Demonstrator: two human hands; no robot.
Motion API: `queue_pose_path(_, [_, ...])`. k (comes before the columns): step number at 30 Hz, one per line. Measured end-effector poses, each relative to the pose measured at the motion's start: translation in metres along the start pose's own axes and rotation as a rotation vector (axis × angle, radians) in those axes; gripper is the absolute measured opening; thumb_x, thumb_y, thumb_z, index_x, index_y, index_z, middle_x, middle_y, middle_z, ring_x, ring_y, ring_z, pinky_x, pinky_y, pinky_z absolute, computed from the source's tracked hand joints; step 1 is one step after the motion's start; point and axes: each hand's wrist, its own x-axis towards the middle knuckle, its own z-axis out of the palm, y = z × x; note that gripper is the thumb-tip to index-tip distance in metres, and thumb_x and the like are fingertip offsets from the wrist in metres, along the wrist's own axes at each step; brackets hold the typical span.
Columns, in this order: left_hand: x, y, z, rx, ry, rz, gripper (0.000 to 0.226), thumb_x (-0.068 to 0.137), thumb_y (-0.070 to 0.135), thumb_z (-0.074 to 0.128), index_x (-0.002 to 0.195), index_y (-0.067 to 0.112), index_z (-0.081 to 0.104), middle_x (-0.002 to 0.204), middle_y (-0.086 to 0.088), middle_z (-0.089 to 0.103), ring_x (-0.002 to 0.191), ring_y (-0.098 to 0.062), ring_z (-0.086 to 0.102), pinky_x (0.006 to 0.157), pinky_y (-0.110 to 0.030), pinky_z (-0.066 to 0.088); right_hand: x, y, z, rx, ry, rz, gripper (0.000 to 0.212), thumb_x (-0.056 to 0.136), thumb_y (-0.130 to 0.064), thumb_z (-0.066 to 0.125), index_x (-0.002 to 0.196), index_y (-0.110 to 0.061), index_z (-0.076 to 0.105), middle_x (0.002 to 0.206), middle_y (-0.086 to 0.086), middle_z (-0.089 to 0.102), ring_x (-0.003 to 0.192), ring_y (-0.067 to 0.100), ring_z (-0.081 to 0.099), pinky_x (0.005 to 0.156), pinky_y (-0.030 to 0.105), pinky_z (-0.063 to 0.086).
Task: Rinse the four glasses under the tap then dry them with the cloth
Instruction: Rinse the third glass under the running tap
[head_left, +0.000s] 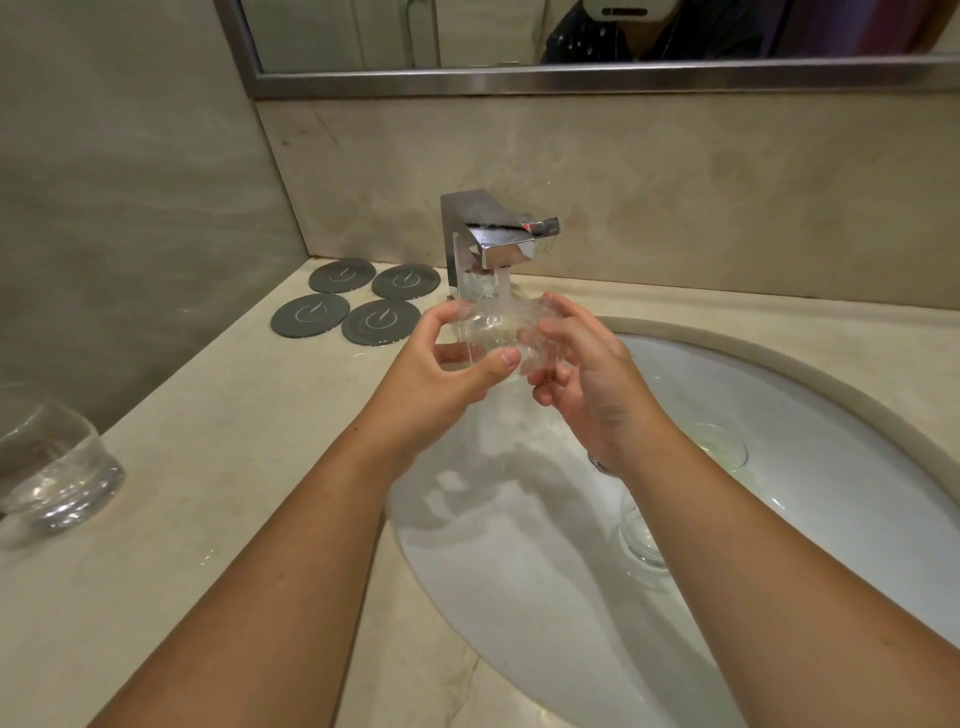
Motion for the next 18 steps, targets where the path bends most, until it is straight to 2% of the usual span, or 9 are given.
queue_pose_path(3, [-0.0003,-0.0008,0.0000,0.057,-0.036,0.031,0.080,0.081,0.031,0.095,0.144,0.047,0.048,0.137,0.005,0.063,0.122,-0.007,0.069,0.096,-0.025,0.059,0.0026,0.0026,-0.0005,0.004,0.002,0.011,0.049,0.097,-0.020,0.072,0.145,-0.016,0.060,0.106,0.010,0.068,0.056,0.017,0.054,0.048,0.028,0.041])
queue_pose_path(5, [0.0003,-0.0011,-0.0010,0.063,-0.022,0.049,0.075,0.084,0.021,0.093,0.140,0.048,0.051,0.137,0.004,0.064,0.116,-0.014,0.074,0.093,-0.024,0.059,0.0025,0.0039,-0.0008,-0.007,-0.007,0.018,0.047,0.098,-0.024,0.072,0.142,-0.013,0.061,0.105,0.008,0.068,0.056,0.016,0.054,0.047,0.027,0.041])
queue_pose_path(8, [0.0004,-0.0003,-0.0019,0.052,0.029,0.055,0.065,0.080,0.032,0.094,0.132,0.047,0.059,0.129,0.000,0.071,0.113,-0.011,0.075,0.103,-0.039,0.060,-0.0013,0.0020,0.0002,-0.027,-0.036,0.047,0.040,0.099,-0.037,0.072,0.133,-0.017,0.069,0.103,0.005,0.070,0.059,0.016,0.056,0.050,0.027,0.040])
queue_pose_path(10, [0.0007,0.0001,-0.0014,0.057,0.034,0.048,0.061,0.078,0.039,0.093,0.130,0.045,0.062,0.124,0.002,0.075,0.114,-0.008,0.073,0.103,-0.043,0.060,-0.0029,0.0000,0.0003,-0.033,-0.052,0.069,0.033,0.099,-0.042,0.070,0.124,-0.021,0.073,0.099,0.004,0.070,0.063,0.016,0.058,0.052,0.029,0.039])
queue_pose_path(12, [0.0006,0.0009,0.0001,0.041,0.031,0.041,0.056,0.085,0.034,0.092,0.132,0.038,0.063,0.119,0.002,0.078,0.110,-0.007,0.075,0.100,-0.042,0.062,-0.0027,-0.0008,0.0003,-0.038,-0.064,0.078,0.028,0.100,-0.038,0.068,0.124,-0.024,0.072,0.099,0.003,0.069,0.064,0.015,0.059,0.053,0.030,0.038])
queue_pose_path(15, [0.0028,-0.0019,0.0012,0.012,0.027,0.014,0.054,0.089,0.033,0.088,0.136,0.032,0.062,0.118,-0.003,0.078,0.111,-0.012,0.075,0.092,-0.035,0.063,0.0005,0.0013,0.0000,-0.037,-0.044,0.060,0.045,0.097,-0.028,0.071,0.141,-0.023,0.063,0.100,0.005,0.067,0.062,0.016,0.056,0.050,0.029,0.038])
queue_pose_path(18, [0.0044,-0.0045,0.0008,-0.022,-0.011,-0.019,0.069,0.079,0.047,0.092,0.139,0.034,0.059,0.119,-0.005,0.079,0.114,-0.015,0.075,0.092,-0.033,0.061,0.0010,0.0031,-0.0006,-0.029,-0.038,0.030,0.048,0.097,-0.026,0.072,0.142,-0.013,0.062,0.095,0.007,0.066,0.058,0.016,0.053,0.049,0.028,0.040])
